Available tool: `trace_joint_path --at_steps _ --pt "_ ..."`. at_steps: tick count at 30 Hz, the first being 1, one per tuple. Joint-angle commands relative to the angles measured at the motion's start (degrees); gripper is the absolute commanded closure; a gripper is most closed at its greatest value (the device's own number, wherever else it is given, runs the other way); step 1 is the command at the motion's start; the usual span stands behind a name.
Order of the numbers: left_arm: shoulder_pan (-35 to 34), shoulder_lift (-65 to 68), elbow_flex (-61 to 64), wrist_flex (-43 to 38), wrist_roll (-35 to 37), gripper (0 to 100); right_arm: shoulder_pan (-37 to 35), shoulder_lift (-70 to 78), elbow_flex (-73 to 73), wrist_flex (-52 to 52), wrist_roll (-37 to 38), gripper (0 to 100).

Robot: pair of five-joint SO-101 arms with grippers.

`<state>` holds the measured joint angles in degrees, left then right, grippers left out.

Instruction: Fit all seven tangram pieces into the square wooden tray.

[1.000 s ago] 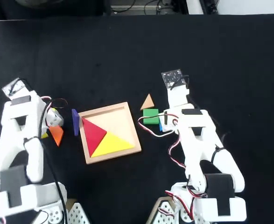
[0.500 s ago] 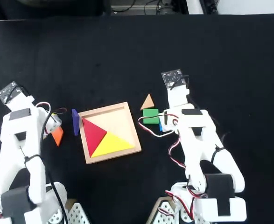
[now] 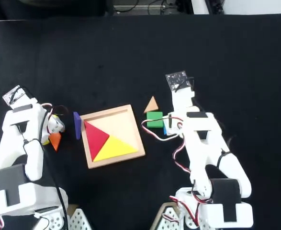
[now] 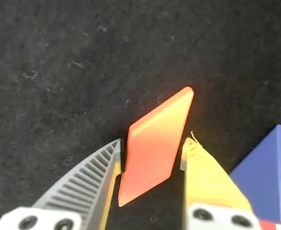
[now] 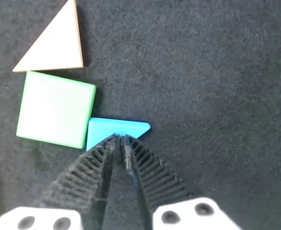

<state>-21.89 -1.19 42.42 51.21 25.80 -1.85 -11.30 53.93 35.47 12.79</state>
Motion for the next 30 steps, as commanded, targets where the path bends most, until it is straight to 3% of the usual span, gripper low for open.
trace_joint_path --at_steps 1,6,11,15,18,24,30 --pt "-0.6 0.9 -3.2 -0.4 -0.1 80 -1.1 0.4 -2.1 0.5 0.4 98.6" --pt "-0.2 0.9 -3.4 -0.4 -0.2 89 -1.1 0.4 -2.1 0.5 0.4 98.6" --pt "-0.3 0.9 -3.4 -0.3 -0.2 89 -1.1 0.4 -2.1 0.4 0.4 98.6" --pt "-0.8 0.8 -9.1 6.2 -2.5 89 -1.1 0.4 -2.1 0.4 0.4 98.6" --pt "-0.3 1.1 -16.1 10.7 -10.2 89 -1.1 0.4 -2.1 0.4 0.4 98.6" --pt "2.3 5.2 -22.6 12.2 -32.6 89 -1.1 0.4 -2.1 0.4 0.4 98.6" --pt "3.6 8.1 -23.3 12.1 -46.1 89 -1.1 0.4 -2.1 0.4 0.4 98.6"
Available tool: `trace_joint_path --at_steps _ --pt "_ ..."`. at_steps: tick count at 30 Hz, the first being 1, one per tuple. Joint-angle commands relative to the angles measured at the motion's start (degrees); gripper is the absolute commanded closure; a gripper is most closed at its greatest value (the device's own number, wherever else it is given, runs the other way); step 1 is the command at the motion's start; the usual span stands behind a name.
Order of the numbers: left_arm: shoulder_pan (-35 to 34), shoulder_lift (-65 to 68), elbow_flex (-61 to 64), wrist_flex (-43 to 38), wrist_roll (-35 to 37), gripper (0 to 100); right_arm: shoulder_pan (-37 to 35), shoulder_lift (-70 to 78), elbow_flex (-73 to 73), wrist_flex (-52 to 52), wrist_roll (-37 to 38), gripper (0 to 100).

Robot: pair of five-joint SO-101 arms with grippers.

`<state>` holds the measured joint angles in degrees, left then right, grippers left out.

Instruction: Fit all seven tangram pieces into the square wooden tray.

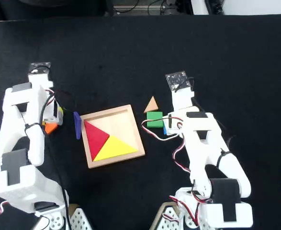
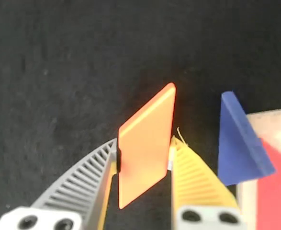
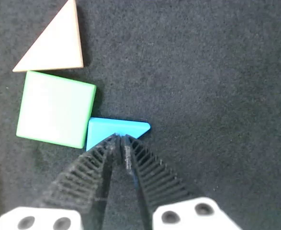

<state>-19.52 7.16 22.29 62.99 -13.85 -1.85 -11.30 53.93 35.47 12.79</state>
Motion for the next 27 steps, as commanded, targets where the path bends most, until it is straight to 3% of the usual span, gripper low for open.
trace_joint_path --at_steps 1,3,6,12,19,23,27 --pt "1.2 -0.4 -3.0 0.4 -9.5 89 -1.1 0.4 -2.1 0.4 0.4 98.6" --pt "0.7 0.1 -3.2 -0.3 -14.1 89 -1.1 0.4 -2.1 0.4 0.4 98.6" --pt "0.0 0.3 -2.6 -1.8 -14.7 88 -1.1 0.4 -2.1 0.4 0.4 98.6" --pt "-3.2 -0.4 -2.9 -0.5 -10.5 70 -1.1 0.4 -2.1 0.4 0.4 98.6" --pt "-5.5 -0.4 -3.1 -1.0 -10.3 70 -1.1 0.4 -2.1 0.4 0.4 98.6" --pt "-8.6 0.2 -8.3 -1.1 -4.5 70 -1.1 0.4 -2.1 0.4 0.4 98.6" --pt "-9.1 0.2 -9.8 -0.5 -12.5 70 -1.1 0.4 -2.1 0.4 0.4 98.6"
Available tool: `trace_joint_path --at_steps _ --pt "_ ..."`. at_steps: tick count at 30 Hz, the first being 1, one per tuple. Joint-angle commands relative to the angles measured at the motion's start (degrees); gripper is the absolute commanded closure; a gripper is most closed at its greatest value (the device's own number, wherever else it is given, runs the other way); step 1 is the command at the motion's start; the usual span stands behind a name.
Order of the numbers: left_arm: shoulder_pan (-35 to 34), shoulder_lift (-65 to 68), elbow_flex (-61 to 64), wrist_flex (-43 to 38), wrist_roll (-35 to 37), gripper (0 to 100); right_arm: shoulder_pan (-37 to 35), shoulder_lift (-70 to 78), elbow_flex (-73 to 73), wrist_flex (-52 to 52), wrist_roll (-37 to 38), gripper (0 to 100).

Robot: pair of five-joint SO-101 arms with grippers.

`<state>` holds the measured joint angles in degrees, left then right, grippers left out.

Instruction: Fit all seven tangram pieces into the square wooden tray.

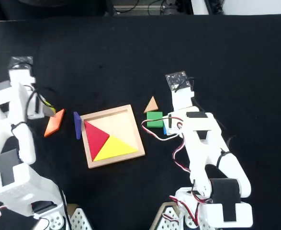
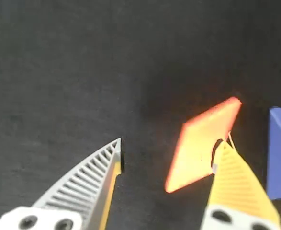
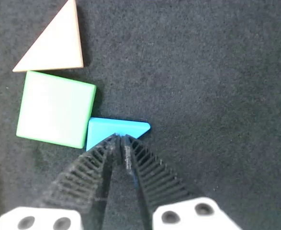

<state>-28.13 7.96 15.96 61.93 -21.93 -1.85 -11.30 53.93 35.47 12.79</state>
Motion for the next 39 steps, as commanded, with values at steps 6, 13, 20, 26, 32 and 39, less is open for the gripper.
trace_joint_path --at_steps 6,13,20,26,32,39 --pt "1.8 -0.5 0.5 0.0 -5.2 70 -1.1 0.4 -2.1 0.4 0.4 98.6" --pt "4.1 -0.5 4.4 0.0 -5.1 70 -1.1 0.4 -2.1 0.4 0.4 98.6" --pt "1.5 -0.9 6.9 -6.2 -5.1 70 -1.1 0.4 -2.1 0.4 0.4 98.6" --pt "1.5 -1.2 6.5 -6.2 -5.2 70 -1.1 0.4 -2.1 0.4 0.4 98.6" --pt "1.8 -1.2 5.1 -5.6 -5.2 70 -1.1 0.4 -2.1 0.4 0.4 98.6" --pt "1.6 -0.4 -4.6 3.3 -5.5 70 -1.1 0.4 -2.1 0.4 0.4 98.5"
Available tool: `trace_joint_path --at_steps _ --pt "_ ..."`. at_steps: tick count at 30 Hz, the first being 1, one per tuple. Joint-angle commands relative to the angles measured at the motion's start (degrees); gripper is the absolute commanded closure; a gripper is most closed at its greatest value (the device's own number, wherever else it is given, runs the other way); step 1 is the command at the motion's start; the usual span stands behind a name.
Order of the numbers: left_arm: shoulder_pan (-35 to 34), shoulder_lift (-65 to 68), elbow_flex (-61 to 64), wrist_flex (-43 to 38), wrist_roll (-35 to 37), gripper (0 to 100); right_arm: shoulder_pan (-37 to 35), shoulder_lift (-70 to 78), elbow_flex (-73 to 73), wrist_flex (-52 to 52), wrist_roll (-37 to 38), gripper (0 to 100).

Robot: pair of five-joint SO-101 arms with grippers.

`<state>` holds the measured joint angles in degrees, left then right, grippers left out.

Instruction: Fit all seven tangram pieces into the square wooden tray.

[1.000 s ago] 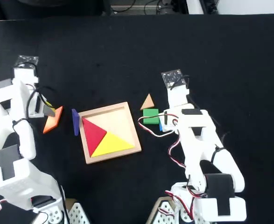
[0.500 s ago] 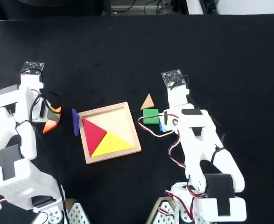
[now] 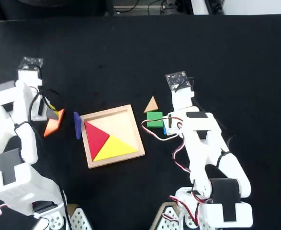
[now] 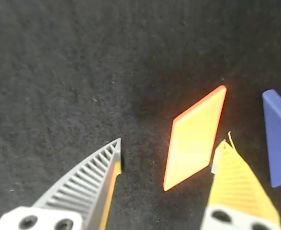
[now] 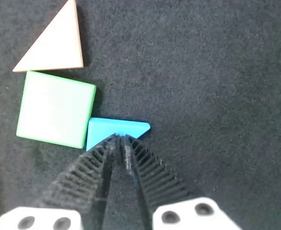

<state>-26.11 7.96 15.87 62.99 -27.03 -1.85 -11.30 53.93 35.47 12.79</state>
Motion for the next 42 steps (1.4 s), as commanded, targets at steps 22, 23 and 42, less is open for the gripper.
trace_joint_path --at_steps 22,23,42 --pt "2.1 11.0 -12.4 6.8 0.0 72 -1.1 0.4 -2.1 0.4 0.4 98.5" --pt "2.1 9.2 -14.5 10.2 -0.1 71 -1.1 0.4 -2.1 0.4 0.4 98.5" --pt "-0.8 16.2 -12.4 1.8 -6.0 72 -1.1 0.4 -2.1 0.4 0.4 98.6"
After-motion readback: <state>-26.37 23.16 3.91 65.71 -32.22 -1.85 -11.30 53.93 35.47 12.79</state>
